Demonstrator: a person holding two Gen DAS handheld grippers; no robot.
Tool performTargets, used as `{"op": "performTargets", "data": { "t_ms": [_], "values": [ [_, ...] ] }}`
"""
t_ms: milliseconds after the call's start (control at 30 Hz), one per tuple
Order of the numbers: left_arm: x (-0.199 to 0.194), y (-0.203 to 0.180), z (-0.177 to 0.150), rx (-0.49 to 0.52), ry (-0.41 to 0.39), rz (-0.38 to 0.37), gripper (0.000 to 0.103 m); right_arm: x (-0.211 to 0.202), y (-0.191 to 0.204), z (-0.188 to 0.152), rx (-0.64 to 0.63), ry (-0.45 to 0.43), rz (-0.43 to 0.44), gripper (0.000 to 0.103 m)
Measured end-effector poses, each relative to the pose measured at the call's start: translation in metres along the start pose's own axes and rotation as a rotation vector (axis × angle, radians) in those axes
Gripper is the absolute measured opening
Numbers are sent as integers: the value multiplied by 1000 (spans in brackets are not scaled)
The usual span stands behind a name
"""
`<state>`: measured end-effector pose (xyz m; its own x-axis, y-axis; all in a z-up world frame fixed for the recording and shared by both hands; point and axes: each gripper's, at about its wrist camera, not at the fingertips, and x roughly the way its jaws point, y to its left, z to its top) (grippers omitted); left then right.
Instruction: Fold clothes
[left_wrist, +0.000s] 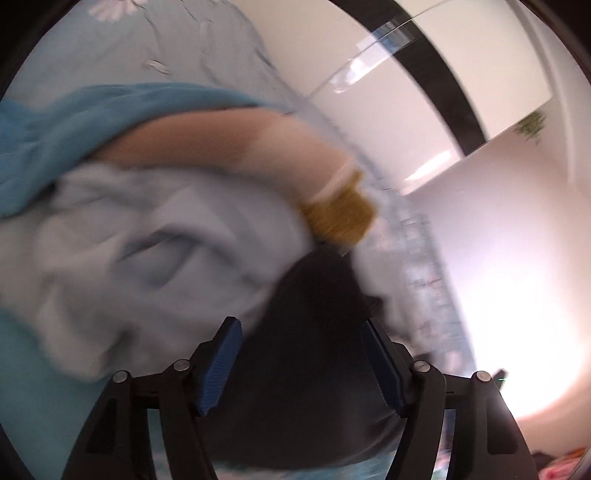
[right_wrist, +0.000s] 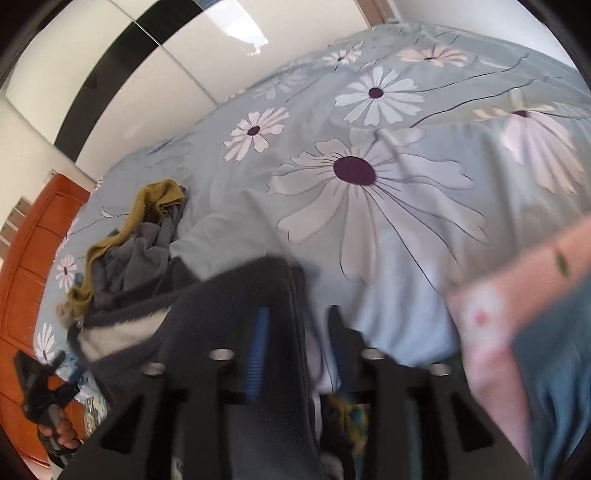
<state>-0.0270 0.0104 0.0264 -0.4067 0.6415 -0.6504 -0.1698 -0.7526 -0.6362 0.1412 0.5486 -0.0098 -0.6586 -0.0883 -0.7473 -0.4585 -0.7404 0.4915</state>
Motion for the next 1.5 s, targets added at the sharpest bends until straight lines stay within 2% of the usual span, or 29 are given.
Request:
{"op": "performTargets", "data": {
  "t_ms": [67, 100, 167, 233, 300, 400, 467, 600, 700, 767, 800, 833, 867, 933, 967, 1033, 1233, 1333, 1400, 1500],
  "values": [
    [-9, 15, -26, -11, 11, 57, 73, -15, -8, -30, 29, 8, 25, 58],
    [-8, 24, -41, -37, 39, 58, 73, -19, -13, -49, 45, 32, 31, 60],
    [-1, 48, -72, -129, 101, 38, 73, -18, -24, -81, 90, 94, 40, 64],
    [6, 68, -94, -225, 142, 12, 73, -8, -39, -105, 192, 145, 83, 66],
    [14, 79, -101, -303, 142, -51, 73, 4, -53, -124, 294, 176, 137, 67],
    [24, 86, -104, -359, 128, -116, 75, 19, -64, -128, 401, 132, 245, 69],
    [31, 87, -103, -364, 111, -120, 77, 27, -68, -125, 459, 78, 287, 69],
    [39, 94, -107, -401, 57, -146, 77, 40, -69, -125, 506, -8, 304, 71],
    [42, 98, -109, -434, 21, -168, 77, 40, -66, -125, 525, -59, 279, 71],
    [41, 98, -109, -439, 1, -160, 75, 40, -65, -124, 549, -72, 266, 68],
    [39, 96, -109, -445, -2, -152, 72, 39, -65, -123, 562, -75, 260, 61],
    [36, 95, -109, -449, -5, -143, 63, 38, -64, -123, 577, -76, 255, 52],
    [33, 93, -108, -451, -7, -126, 56, 37, -64, -121, 589, -77, 250, 48],
    [24, 87, -107, -461, -4, -85, 46, 30, -59, -119, 595, -77, 243, 33],
    [19, 85, -107, -465, -4, -68, 37, 26, -55, -117, 588, -76, 233, 31],
    [4, 78, -107, -472, -2, -48, 30, 15, -46, -115, 569, -72, 219, 26],
    [-60, 51, -120, -431, -2, -41, 23, -36, -26, -122, 513, -67, 246, 21],
    [-93, 39, -137, -385, 23, -15, 23, -62, -19, -142, 471, -24, 220, 21],
    [-88, 16, -142, -350, 56, 19, 22, -77, -23, -162, 459, 13, 193, 21],
    [-117, 32, -179, -361, 90, 41, 20, -94, -34, -193, 449, 73, 153, 21]
  ]
}}
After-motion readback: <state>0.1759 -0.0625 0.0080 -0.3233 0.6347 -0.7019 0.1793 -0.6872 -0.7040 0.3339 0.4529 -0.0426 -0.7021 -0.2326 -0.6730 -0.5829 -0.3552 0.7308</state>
